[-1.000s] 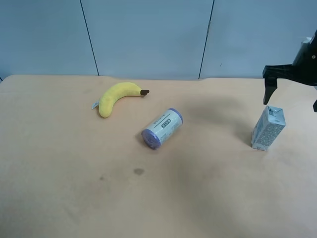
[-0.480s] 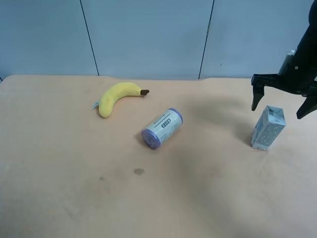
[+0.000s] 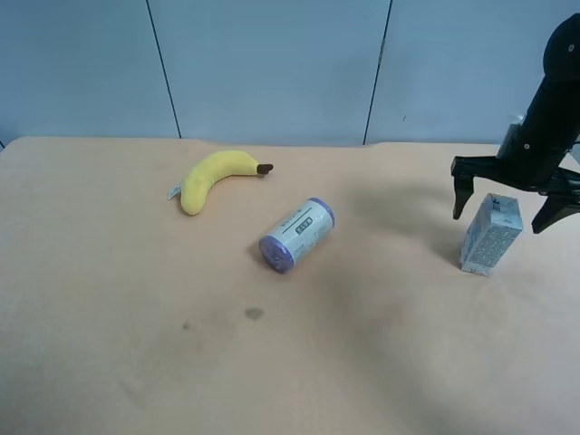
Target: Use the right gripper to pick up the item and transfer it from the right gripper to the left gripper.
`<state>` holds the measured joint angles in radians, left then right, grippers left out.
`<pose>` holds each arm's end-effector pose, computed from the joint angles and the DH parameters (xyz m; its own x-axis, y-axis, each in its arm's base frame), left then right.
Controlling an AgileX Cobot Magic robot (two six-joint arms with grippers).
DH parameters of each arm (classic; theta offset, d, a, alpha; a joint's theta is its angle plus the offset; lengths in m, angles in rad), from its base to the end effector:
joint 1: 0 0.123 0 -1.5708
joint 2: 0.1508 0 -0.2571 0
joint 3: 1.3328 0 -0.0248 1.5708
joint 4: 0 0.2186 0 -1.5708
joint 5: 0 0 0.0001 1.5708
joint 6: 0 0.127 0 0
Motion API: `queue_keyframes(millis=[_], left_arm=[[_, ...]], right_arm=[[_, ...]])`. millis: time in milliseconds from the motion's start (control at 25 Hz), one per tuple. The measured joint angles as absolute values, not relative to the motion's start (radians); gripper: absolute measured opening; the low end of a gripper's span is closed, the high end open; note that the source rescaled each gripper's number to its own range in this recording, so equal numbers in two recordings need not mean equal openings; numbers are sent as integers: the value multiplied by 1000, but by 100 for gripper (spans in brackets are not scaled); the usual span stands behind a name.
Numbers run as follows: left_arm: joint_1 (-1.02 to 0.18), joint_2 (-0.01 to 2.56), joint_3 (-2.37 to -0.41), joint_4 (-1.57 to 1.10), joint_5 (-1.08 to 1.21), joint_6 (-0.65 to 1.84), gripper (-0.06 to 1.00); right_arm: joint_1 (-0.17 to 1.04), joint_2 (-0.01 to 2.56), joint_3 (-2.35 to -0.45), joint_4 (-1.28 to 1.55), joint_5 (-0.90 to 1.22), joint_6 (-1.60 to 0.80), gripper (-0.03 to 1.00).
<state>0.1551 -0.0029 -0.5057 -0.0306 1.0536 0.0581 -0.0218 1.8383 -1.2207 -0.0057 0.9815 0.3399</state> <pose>0.0268 0.0008 0.2479 -0.4417 -0.0256 -0.8968 -0.1120 0.9933 0.0268 0.3128 -0.0074 0.1420 -0.9347 0.3509 -0.0571 0.3506 0.9364 0.0150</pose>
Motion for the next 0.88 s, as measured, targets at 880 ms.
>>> queue_keyframes(millis=[880], left_arm=[[155,-3,-506,-31,1054,58,69]], right_arm=[[-22,1840,-1085,84,772,238,100]])
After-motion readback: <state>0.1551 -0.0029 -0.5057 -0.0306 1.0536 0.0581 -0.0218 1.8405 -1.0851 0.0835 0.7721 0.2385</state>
